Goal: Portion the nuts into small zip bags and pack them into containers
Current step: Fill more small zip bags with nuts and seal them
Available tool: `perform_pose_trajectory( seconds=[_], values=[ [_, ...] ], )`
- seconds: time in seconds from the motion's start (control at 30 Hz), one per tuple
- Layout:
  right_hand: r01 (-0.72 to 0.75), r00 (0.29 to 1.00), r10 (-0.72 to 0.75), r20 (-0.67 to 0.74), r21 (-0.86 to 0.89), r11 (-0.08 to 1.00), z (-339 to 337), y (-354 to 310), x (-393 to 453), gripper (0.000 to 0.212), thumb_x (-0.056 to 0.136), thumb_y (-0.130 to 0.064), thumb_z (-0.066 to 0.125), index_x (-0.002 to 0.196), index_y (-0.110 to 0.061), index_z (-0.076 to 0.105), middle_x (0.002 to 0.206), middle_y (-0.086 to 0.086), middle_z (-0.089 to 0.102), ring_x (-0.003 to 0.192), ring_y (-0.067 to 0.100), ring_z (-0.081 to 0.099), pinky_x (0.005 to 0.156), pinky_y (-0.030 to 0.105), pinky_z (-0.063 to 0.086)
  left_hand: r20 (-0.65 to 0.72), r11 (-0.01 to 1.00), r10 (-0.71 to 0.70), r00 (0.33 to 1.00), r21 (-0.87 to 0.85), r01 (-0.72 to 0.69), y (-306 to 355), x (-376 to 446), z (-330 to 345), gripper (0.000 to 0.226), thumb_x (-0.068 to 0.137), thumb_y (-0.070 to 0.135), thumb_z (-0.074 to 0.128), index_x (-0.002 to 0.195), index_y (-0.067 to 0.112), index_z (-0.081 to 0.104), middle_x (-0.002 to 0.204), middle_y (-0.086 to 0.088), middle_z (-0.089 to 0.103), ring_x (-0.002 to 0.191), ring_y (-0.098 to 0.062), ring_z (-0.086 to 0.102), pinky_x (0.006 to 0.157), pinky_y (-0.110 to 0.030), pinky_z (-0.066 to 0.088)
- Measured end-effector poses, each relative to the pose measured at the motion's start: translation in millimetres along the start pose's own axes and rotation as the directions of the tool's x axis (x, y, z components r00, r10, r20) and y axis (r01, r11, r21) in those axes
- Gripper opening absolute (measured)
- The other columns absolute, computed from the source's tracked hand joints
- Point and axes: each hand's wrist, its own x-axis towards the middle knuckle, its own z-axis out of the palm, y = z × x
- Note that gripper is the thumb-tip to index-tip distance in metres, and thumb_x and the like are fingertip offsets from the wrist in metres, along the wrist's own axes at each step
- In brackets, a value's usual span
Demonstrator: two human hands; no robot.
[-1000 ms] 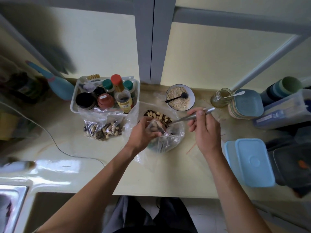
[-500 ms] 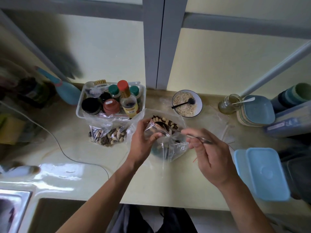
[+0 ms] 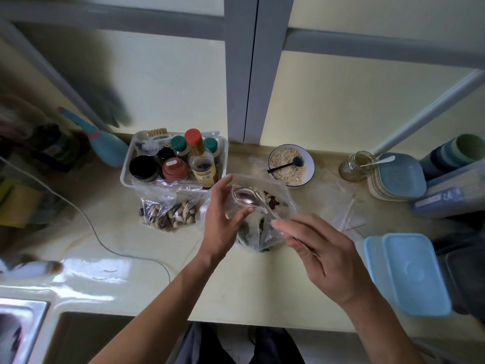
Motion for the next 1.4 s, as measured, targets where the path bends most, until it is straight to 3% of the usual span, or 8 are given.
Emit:
perform_pose_trajectory(
  seconds=[0.27,0.43,0.73,0.83,0.93,1.03,1.23,1.4],
  values=[
    [-0.152,0.930,0.149,-0.336,0.019,0.988,8.1,-3.6,-2.1,0.044,0.111,-0.027,0.038,0.112,0.000,0.071,0.101,0.002,0.072,0.088,0.004,0.070,0.080,0.013,0.053,-0.040,0.997,0.017,0.999,0.072,-0.014,-12.1,-5.9,-2.6,0.074,0.082,0.032,0.079,0.145,0.021,0.040,0.128,-0.002,0.060,0.119,-0.020,0.060,0.104,-0.044,0.047],
    [-0.348,0.877,0.350,-0.330,0.067,0.935,32.6,19.8,1.0,0.035,0.108,-0.021,0.040,0.109,-0.002,0.070,0.095,-0.004,0.070,0.080,-0.002,0.068,0.073,0.006,0.049,-0.034,0.989,0.031,0.999,0.143,-0.026,-20.5,-11.0,-7.4,0.069,0.086,0.019,0.078,0.144,0.021,0.041,0.135,0.003,0.054,0.121,-0.015,0.056,0.101,-0.043,0.049],
    [-0.302,0.798,0.238,-0.554,-0.025,0.953,56.8,23.3,0.4,0.034,0.108,-0.012,0.037,0.100,0.007,0.064,0.103,0.010,0.071,0.071,0.013,0.070,0.067,0.016,0.052,-0.113,0.951,0.109,0.988,0.300,-0.070,-27.6,-18.7,-15.1,0.063,0.091,0.022,0.072,0.146,0.016,0.039,0.125,-0.006,0.050,0.114,-0.006,0.049,0.098,-0.033,0.048],
    [-0.266,0.839,0.180,-0.513,-0.099,0.959,64.1,26.7,-8.0,0.042,0.111,-0.021,0.035,0.102,0.005,0.067,0.102,0.010,0.072,0.073,0.020,0.069,0.070,0.024,0.054,-0.113,0.943,0.145,0.983,0.316,-0.103,-27.8,-23.3,-16.4,0.052,0.097,0.019,0.065,0.144,0.018,0.043,0.124,-0.011,0.047,0.114,0.007,0.044,0.099,-0.009,0.035],
    [-0.287,0.918,0.252,-0.305,-0.074,0.955,71.2,39.3,-10.8,0.036,0.109,-0.027,0.040,0.111,-0.005,0.069,0.102,0.007,0.069,0.076,0.022,0.067,0.071,0.031,0.057,-0.063,0.945,0.167,0.984,0.294,-0.141,-31.7,-25.4,-18.7,0.036,0.100,0.027,0.058,0.134,0.026,0.048,0.129,-0.007,0.037,0.113,-0.020,0.058,0.104,-0.022,0.042],
    [-0.285,0.958,0.276,-0.084,-0.135,0.949,79.7,52.9,-13.8,0.044,0.109,-0.043,0.034,0.117,-0.014,0.068,0.105,0.002,0.066,0.079,0.023,0.068,0.067,0.036,0.060,-0.039,0.938,0.192,0.981,0.302,-0.171,-32.3,-26.4,-18.8,0.032,0.100,0.026,0.057,0.130,0.024,0.049,0.128,-0.006,0.035,0.107,-0.017,0.062,0.102,-0.026,0.046],
    [-0.327,0.945,0.308,-0.113,-0.260,0.908,74.4,55.2,-15.3,0.036,0.107,-0.034,0.037,0.111,-0.014,0.067,0.096,0.004,0.065,0.076,0.026,0.066,0.065,0.036,0.059,-0.047,0.941,0.197,0.979,0.291,-0.176,-30.0,-30.0,-18.0,0.034,0.099,0.018,0.060,0.131,0.016,0.050,0.126,-0.007,0.037,0.101,0.002,0.059,0.097,-0.008,0.038],
    [-0.333,0.943,0.314,-0.110,-0.346,0.877,76.4,48.9,-14.3,0.057,0.111,-0.039,0.017,0.101,-0.009,0.064,0.088,0.007,0.067,0.069,0.026,0.065,0.060,0.037,0.057,-0.035,0.942,0.202,0.979,0.281,-0.184,-32.0,-32.8,-18.1,0.032,0.100,0.026,0.056,0.131,0.022,0.048,0.126,-0.003,0.037,0.104,-0.017,0.061,0.097,-0.011,0.040]
  ],
)
